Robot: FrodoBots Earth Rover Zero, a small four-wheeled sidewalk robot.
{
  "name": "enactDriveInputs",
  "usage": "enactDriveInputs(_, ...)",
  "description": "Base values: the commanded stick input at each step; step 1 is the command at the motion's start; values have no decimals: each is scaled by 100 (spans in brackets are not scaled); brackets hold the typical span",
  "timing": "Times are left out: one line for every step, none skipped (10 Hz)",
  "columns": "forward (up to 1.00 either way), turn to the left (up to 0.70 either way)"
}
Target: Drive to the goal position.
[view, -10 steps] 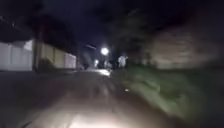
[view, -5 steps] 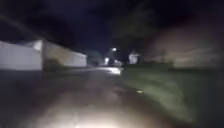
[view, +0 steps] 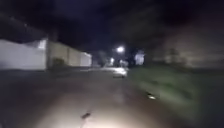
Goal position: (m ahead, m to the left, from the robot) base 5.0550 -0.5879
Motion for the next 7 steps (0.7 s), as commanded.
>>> enactDriveInputs(70,0)
enactDriveInputs(70,0)
enactDriveInputs(70,0)
enactDriveInputs(70,-2)
enactDriveInputs(70,-11)
enactDriveInputs(70,-21)
enactDriveInputs(70,-30)
